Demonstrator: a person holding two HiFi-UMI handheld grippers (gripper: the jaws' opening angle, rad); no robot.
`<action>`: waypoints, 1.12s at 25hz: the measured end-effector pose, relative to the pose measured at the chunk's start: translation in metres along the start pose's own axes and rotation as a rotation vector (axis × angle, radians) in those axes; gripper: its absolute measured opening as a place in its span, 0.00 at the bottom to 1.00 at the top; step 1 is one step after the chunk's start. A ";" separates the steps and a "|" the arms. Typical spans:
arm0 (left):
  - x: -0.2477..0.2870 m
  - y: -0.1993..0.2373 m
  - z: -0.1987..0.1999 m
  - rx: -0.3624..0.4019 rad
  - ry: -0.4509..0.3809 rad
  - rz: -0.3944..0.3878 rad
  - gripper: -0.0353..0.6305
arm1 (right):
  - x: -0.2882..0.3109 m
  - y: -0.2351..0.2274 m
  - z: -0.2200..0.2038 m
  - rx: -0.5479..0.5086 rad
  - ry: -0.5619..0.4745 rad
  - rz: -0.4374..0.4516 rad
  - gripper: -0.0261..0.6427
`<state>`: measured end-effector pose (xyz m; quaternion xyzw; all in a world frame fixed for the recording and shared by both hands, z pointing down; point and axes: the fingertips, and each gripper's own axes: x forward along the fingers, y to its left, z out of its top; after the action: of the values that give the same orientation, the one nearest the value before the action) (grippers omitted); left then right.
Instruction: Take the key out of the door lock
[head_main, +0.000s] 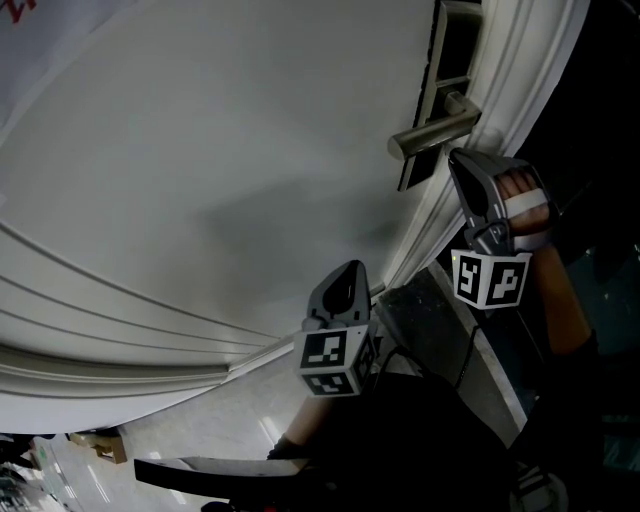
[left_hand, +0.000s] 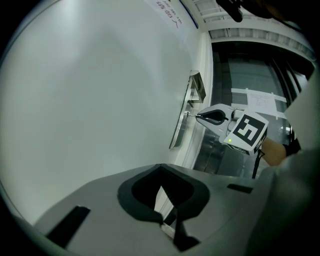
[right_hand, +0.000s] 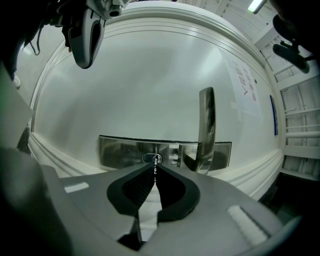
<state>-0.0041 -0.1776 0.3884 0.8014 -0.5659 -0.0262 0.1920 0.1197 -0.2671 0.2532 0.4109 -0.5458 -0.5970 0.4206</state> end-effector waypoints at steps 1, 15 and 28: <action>0.000 0.000 0.000 0.000 0.000 0.000 0.05 | 0.000 0.000 0.000 0.000 0.000 0.000 0.06; 0.002 -0.007 -0.001 0.006 0.000 -0.016 0.05 | -0.003 0.001 -0.001 -0.002 0.000 0.001 0.06; 0.007 -0.013 0.006 0.027 -0.007 -0.040 0.05 | -0.003 0.002 -0.003 0.005 0.000 0.002 0.06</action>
<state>0.0087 -0.1823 0.3793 0.8148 -0.5509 -0.0253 0.1788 0.1232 -0.2649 0.2553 0.4112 -0.5478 -0.5952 0.4202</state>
